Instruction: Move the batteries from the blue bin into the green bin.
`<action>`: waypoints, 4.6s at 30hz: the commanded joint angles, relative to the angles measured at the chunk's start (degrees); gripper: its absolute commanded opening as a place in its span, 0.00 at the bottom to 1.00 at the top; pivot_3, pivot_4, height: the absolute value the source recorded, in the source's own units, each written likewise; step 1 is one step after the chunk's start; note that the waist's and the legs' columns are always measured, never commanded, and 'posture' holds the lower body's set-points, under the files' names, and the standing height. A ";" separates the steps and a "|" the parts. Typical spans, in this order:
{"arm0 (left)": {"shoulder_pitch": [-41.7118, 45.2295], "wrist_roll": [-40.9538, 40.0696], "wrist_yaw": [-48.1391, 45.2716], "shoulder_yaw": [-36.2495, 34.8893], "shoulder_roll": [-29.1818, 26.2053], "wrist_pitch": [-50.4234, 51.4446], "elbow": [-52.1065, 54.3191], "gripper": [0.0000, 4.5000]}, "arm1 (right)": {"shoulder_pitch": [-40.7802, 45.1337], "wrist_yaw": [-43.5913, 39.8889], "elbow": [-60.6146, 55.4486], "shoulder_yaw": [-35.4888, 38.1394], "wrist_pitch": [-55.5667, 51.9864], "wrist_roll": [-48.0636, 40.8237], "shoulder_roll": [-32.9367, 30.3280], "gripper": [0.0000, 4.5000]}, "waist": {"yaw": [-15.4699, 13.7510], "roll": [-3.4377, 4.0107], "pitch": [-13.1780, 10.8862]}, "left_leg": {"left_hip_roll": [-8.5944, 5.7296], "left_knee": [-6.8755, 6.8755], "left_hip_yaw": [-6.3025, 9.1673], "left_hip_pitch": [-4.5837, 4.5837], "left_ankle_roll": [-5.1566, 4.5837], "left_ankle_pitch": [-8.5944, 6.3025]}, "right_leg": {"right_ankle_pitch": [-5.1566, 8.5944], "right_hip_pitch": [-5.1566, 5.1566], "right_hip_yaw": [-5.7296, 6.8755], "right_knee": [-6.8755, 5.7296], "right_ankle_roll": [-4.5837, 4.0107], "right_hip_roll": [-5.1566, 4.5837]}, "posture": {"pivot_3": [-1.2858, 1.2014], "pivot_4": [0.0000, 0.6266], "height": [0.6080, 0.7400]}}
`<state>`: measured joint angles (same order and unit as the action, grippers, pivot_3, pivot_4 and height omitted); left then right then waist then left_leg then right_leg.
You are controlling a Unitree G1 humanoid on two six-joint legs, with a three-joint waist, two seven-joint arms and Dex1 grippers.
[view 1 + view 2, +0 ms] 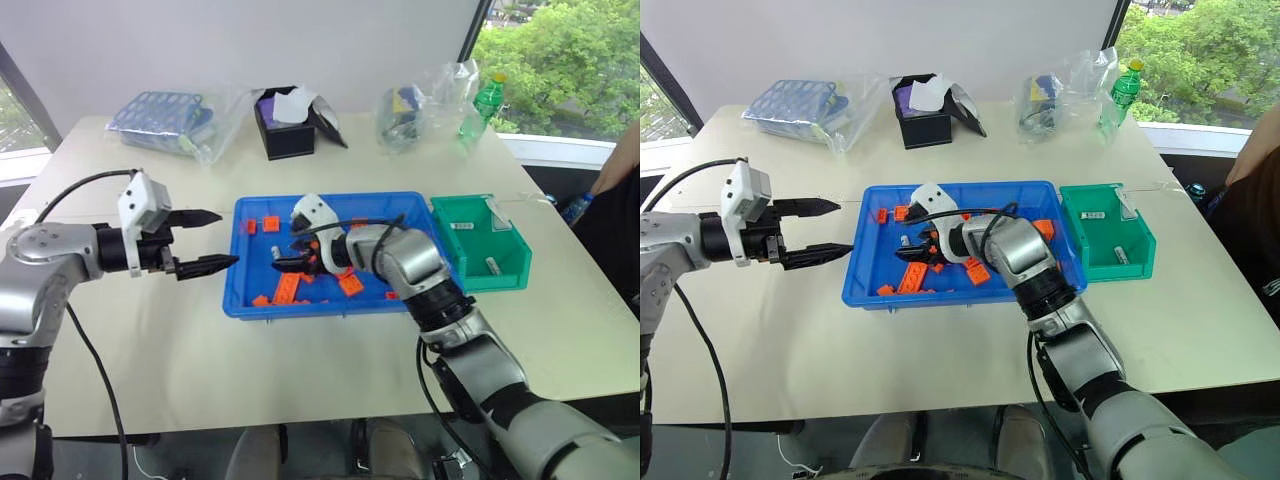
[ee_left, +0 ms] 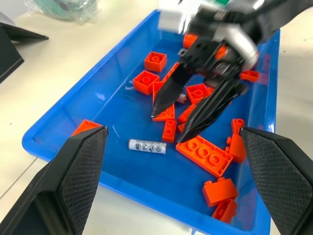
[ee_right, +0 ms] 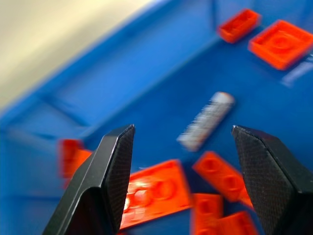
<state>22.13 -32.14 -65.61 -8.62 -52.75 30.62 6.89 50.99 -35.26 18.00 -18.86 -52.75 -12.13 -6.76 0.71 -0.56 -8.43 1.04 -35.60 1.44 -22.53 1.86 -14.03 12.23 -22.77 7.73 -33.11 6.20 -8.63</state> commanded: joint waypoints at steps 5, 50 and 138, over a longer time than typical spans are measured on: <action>0.69 -0.31 0.66 -1.35 -0.22 -0.06 1.14 1.00 | 3.42 1.70 10.09 0.83 6.67 3.32 4.41 0.72 | 0.16 0.00 0.00 | 0.00 0.03 0.00 0.01 -0.01 0.01 | -0.01 -0.01 0.00 -0.02 0.00 0.02 | 0.52 0.24 0.82; 5.70 0.78 -1.18 3.89 8.23 -1.44 -4.25 1.00 | -13.21 7.59 -35.17 40.80 -25.96 -8.92 -22.07 0.31 | 0.43 -0.21 0.10 | 0.61 0.28 -0.83 0.21 0.00 -0.01 | 0.01 0.02 0.12 0.24 0.00 0.01 | 0.52 0.24 0.82; 4.38 -0.49 -1.12 4.58 8.65 0.00 -0.29 1.00 | -14.96 13.45 -38.74 21.93 -25.59 -11.15 -11.80 0.75 | -0.51 -0.32 0.03 | 0.79 0.40 -1.18 0.03 0.02 0.02 | -0.32 -0.42 0.23 0.82 -0.51 0.05 | 0.52 0.24 0.82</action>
<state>26.35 -31.90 -66.90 -2.13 -43.51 30.83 4.70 34.65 -23.25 -20.69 3.37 -78.02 -23.20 -19.20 0.20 -0.89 -8.40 1.82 -35.23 0.25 -22.51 1.88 -14.01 11.91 -23.18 7.95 -32.29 5.68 -8.59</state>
